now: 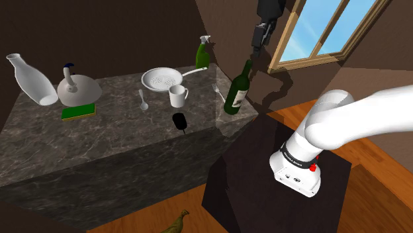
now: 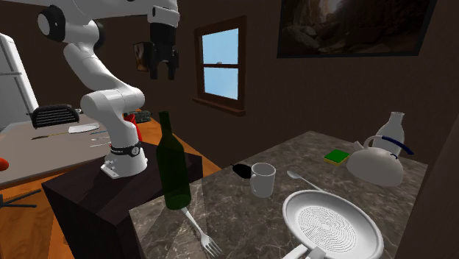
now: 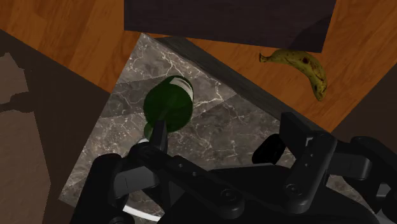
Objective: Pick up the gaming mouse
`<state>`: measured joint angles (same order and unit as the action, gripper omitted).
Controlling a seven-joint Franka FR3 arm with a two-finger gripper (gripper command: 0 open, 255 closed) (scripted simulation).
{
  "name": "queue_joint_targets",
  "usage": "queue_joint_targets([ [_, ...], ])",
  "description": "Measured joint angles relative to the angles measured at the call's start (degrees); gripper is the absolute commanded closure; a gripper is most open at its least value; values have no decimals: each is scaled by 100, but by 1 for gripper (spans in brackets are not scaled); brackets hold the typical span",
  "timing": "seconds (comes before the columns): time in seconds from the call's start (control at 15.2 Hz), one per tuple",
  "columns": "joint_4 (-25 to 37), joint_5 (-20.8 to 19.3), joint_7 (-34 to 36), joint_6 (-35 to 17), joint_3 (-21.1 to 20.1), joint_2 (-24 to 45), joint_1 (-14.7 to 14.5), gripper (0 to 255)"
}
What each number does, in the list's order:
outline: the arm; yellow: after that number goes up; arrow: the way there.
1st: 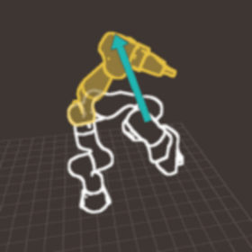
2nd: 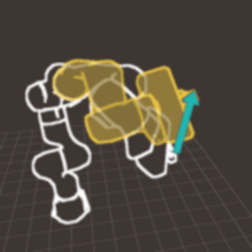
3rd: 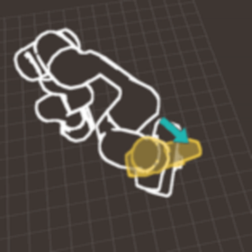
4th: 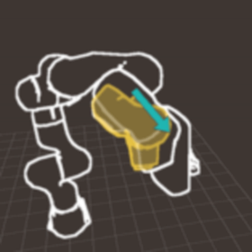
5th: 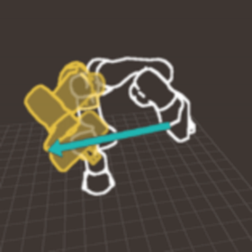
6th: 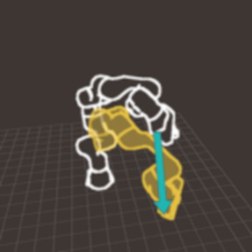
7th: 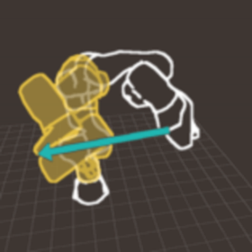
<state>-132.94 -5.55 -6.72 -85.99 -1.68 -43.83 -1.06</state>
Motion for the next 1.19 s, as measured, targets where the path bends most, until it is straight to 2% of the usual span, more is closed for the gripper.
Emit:
queue_joint_targets([
  [0.2,-123,79,157,-188,-61,55,0,0],
  [0.4,-533,257,515,-684,-206,112,-9,0],
  [0.73,-1112,558,1153,-1781,-494,557,-28,0],
  [1.19,-1488,870,1990,-3283,-901,1534,-31,0],
])
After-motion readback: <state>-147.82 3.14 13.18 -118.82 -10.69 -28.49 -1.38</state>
